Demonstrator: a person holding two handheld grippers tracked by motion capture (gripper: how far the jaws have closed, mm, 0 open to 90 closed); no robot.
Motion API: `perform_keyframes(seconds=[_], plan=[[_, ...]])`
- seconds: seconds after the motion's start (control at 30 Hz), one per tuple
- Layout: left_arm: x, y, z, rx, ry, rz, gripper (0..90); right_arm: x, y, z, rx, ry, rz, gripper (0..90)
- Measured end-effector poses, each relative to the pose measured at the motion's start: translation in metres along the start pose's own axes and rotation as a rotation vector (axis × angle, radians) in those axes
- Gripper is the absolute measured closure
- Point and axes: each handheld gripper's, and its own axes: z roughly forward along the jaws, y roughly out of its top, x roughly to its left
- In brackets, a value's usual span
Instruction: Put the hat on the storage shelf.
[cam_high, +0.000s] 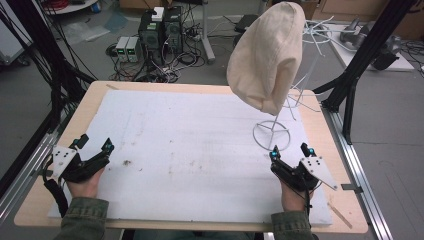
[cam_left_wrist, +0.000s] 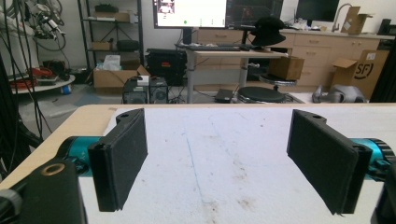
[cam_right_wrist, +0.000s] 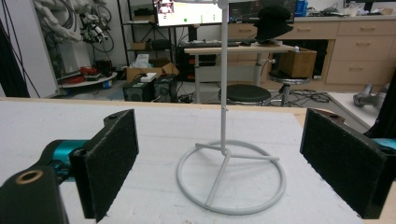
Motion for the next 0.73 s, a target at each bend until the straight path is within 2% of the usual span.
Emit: perform_keyframes(seconds=[0.3, 0.43, 0.53, 0.73], plan=[[0.001, -0.001, 0.001, -0.001, 0.004, -0.007, 20.6, 0.000, 0.000, 0.000, 0.001, 0.004, 0.004, 10.6], [0.001, -0.003, 0.007, 0.013, -0.014, -0.020, 20.7, 0.000, 0.000, 0.000, 0.002, 0.009, -0.001, 10.6], [0.000, -0.004, 0.009, 0.018, -0.024, -0.013, 20.7, 0.000, 0.000, 0.000, 0.001, 0.012, -0.004, 10.6], [-0.001, -0.004, 0.010, 0.016, -0.025, -0.015, 20.7, -0.001, 0.000, -0.002, 0.002, 0.010, 0.010, 10.6]])
